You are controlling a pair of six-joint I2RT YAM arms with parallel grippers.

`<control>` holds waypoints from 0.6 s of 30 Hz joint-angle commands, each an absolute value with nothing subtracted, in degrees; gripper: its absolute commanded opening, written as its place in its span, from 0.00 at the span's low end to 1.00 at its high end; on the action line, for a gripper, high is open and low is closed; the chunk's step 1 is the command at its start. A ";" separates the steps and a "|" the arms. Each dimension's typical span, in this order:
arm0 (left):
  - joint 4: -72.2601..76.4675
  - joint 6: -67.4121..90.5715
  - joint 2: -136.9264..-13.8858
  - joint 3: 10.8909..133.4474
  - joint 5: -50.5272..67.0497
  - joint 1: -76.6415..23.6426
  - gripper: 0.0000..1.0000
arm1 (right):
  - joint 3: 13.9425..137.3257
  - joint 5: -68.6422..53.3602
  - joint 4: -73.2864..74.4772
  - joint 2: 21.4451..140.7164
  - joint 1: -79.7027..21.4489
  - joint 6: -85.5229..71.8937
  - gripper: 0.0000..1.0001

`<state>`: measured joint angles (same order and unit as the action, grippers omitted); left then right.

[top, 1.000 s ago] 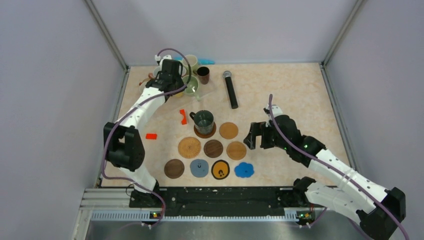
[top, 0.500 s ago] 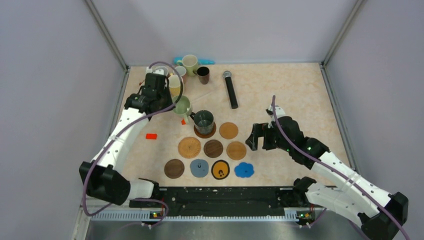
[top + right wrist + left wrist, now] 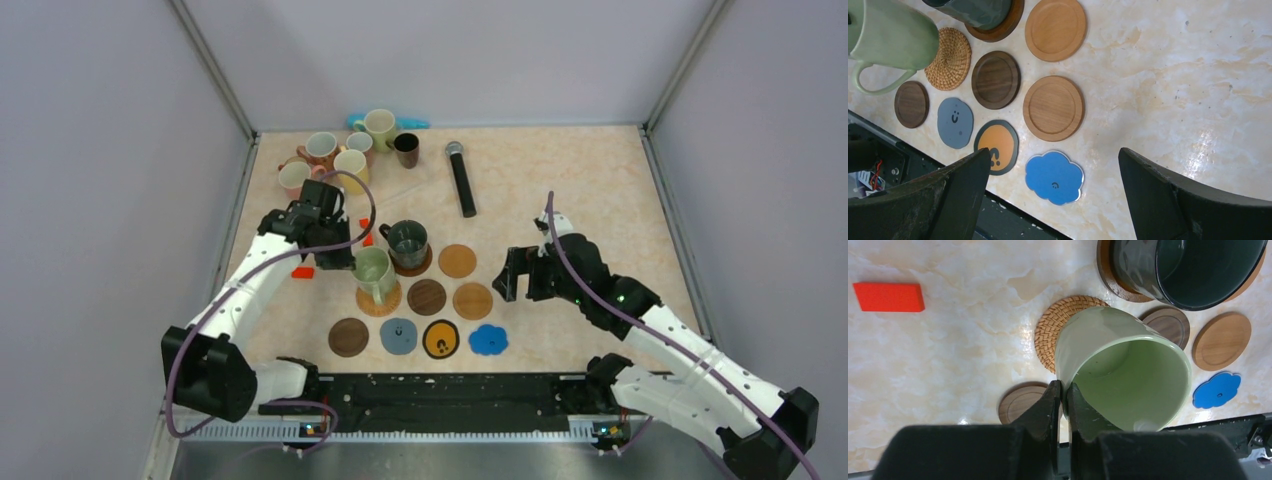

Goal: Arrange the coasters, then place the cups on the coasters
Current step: Place the cup on the coaster.

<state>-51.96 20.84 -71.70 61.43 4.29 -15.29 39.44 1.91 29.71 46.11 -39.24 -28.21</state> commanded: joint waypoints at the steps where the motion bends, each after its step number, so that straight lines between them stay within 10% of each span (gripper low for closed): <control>1: -49.01 21.10 -72.11 60.69 7.31 -15.11 0.00 | 40.43 2.48 29.41 44.84 -39.24 -28.74 0.98; 18: -46.55 20.92 -74.45 57.68 4.23 -15.20 0.00 | 40.62 2.83 29.47 44.56 -39.20 -28.76 0.98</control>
